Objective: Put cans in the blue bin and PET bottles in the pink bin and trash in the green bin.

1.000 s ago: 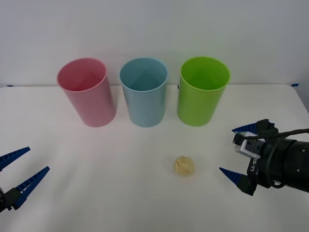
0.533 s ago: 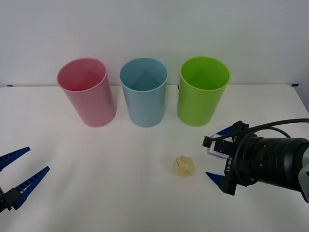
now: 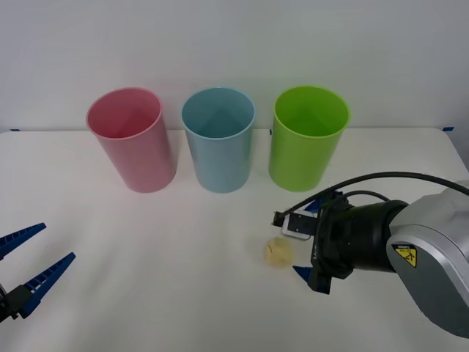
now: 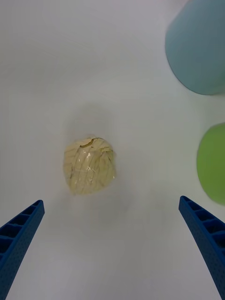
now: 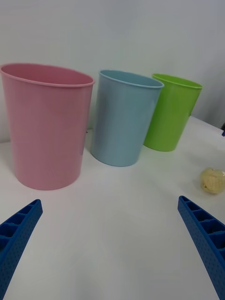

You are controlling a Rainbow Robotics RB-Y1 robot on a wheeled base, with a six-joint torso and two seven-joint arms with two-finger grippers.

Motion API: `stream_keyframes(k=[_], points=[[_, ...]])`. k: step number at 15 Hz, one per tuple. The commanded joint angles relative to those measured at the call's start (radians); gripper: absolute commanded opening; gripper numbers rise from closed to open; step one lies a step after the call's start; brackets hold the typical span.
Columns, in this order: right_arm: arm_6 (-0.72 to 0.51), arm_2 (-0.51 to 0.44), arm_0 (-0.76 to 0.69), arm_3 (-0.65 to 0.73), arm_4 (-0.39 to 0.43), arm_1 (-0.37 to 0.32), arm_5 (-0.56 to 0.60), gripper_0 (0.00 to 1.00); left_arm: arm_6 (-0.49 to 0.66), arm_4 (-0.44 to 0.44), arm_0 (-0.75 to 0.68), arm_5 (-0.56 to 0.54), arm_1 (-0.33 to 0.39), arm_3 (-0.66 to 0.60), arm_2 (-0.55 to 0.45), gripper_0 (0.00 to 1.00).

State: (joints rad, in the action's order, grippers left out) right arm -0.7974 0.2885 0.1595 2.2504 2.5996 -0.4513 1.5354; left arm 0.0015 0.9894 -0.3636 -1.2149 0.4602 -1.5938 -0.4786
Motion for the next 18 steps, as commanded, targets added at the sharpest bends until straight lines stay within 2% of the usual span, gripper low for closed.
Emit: stream_keyframes(k=[1, 9, 18], points=[[0.003, 0.020, 0.052, -0.095, 0.024, 0.059, 0.025, 1.00, 0.000, 0.000, 0.000, 0.000, 0.000, 0.000, 0.000, 1.00], [0.006, 0.072, 0.115, -0.233, 0.059, 0.074, 0.035, 1.00, 0.000, 0.000, 0.000, 0.000, 0.000, 0.000, 0.000, 1.00], [-0.002, 0.109, 0.161, -0.357, 0.094, 0.131, 0.022, 1.00, 0.000, 0.000, 0.000, 0.000, 0.000, 0.000, 0.000, 1.00]])
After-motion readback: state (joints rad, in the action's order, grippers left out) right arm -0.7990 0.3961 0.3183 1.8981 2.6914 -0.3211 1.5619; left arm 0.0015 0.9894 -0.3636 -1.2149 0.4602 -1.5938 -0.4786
